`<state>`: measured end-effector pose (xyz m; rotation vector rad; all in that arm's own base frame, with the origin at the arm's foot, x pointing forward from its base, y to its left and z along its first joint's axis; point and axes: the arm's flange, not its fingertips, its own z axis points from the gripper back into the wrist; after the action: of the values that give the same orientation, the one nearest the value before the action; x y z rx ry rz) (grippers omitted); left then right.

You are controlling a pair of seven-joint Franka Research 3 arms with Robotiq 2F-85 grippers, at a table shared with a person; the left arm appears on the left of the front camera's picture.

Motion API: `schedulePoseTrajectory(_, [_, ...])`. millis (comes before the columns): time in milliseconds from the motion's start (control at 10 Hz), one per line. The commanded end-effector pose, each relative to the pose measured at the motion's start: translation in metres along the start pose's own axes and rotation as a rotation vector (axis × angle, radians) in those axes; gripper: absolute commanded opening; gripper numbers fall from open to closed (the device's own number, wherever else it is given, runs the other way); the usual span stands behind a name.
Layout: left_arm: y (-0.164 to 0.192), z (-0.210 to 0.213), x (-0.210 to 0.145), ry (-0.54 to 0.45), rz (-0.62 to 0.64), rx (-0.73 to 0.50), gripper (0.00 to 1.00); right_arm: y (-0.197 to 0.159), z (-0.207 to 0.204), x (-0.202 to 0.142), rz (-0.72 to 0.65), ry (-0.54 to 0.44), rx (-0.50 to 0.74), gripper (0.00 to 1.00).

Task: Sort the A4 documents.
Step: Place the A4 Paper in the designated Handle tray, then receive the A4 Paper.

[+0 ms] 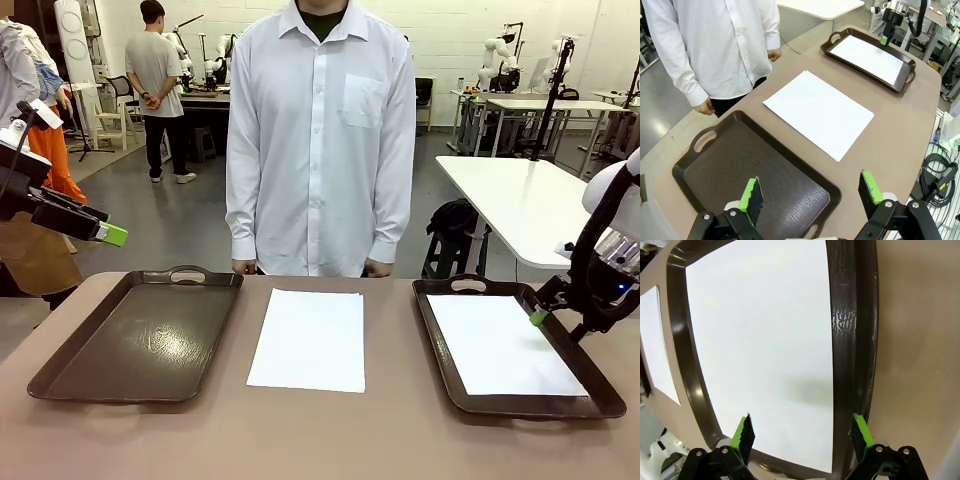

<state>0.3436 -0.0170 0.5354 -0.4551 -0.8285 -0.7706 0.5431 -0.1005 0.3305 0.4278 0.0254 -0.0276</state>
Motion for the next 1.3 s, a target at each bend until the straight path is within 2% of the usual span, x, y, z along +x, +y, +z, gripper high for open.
schedulePoseTrajectory(0, [0.003,-0.001,-0.001,-0.008,-0.014,-0.012,1.00,-0.001,0.000,0.001,-0.001,-0.002,0.000,1.00])
schedulePoseTrajectory(1100, [0.003,-0.001,-0.001,-0.008,-0.014,-0.012,1.00,0.000,0.000,0.000,0.000,0.000,0.000,1.00])
schedulePoseTrajectory(1200, [0.003,-0.001,-0.001,-0.008,-0.014,-0.012,1.00,0.017,0.022,-0.015,0.105,-0.104,-0.028,1.00])
